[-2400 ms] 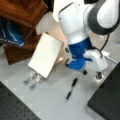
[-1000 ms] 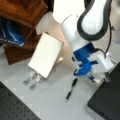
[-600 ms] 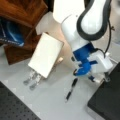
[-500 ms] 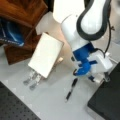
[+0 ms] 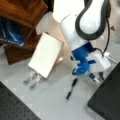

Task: Open the box. Pick up the pen. Place the pen in the box. Pick up the book. Place the book on the shelf.

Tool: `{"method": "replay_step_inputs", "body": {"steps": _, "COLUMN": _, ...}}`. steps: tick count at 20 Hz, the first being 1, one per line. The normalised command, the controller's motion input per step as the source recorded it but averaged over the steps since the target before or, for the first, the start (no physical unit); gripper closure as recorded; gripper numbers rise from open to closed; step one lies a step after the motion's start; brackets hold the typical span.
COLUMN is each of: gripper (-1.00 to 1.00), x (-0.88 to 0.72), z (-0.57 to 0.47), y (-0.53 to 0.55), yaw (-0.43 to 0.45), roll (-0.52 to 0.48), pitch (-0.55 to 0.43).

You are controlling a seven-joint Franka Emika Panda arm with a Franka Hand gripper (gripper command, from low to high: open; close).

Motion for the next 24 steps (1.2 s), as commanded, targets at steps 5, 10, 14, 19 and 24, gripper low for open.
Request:
{"method": "replay_step_inputs", "body": {"steps": 5, "gripper": 1.00, "x": -0.07, "z": -0.14, "y": -0.04, "yaw": -0.002, "roll": 0.069, "pitch": -0.084}}
{"method": "replay_step_inputs", "body": {"steps": 10, "gripper": 1.00, "x": -0.10, "z": -0.12, "y": -0.05, "yaw": 0.021, "roll": 0.010, "pitch": -0.057}}
{"method": "replay_step_inputs", "body": {"steps": 14, "gripper": 1.00, "x": -0.17, "z": 0.01, "y": -0.01, "yaw": 0.076, "roll": -0.080, "pitch": -0.035}}
{"method": "replay_step_inputs", "body": {"steps": 19, "gripper": 1.00, "x": -0.23, "z": 0.23, "y": 0.04, "yaw": 0.138, "roll": -0.179, "pitch": 0.014}}
{"method": "replay_step_inputs", "body": {"steps": 24, "gripper": 1.00, "x": -0.16, "z": 0.32, "y": 0.17, "yaw": 0.101, "roll": -0.278, "pitch": 0.020}}
